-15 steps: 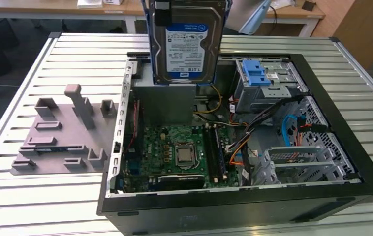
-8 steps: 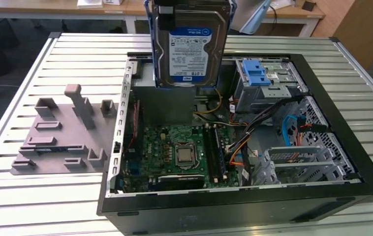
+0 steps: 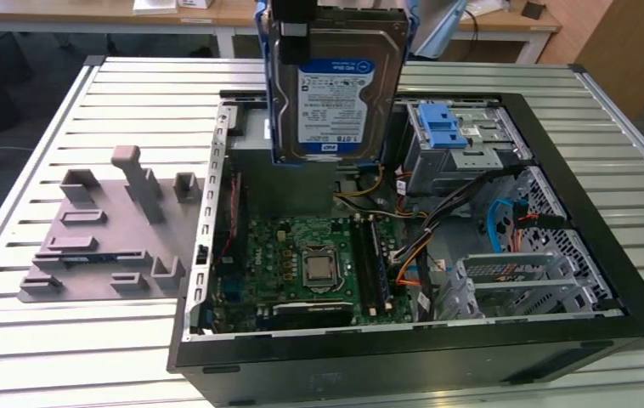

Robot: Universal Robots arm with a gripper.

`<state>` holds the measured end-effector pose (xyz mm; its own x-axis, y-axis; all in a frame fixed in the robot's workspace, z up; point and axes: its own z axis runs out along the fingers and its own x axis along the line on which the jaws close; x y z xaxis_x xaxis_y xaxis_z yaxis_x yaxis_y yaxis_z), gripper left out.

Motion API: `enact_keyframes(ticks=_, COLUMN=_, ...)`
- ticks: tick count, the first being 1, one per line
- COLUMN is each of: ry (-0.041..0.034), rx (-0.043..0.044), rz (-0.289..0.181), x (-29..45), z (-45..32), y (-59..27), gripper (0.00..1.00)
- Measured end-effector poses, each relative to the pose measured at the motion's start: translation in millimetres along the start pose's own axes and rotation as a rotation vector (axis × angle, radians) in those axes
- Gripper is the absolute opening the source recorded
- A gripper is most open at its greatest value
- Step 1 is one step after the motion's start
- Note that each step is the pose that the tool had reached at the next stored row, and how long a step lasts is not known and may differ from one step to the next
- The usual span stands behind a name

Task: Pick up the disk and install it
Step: 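Insert the disk into the insertion slot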

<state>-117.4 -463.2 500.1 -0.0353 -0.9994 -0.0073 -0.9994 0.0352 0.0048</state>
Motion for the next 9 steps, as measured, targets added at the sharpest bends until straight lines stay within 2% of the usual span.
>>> enact_keyframes(ticks=5, ry=0.0000, rx=-0.0001, rz=0.000, x=11.9, z=0.8, y=-3.8, gripper=0.36)
enact_keyframes(ticks=9, ry=0.0000, rx=0.0001, rz=0.000, x=21.0, z=1.7, y=-10.9, gripper=0.36)
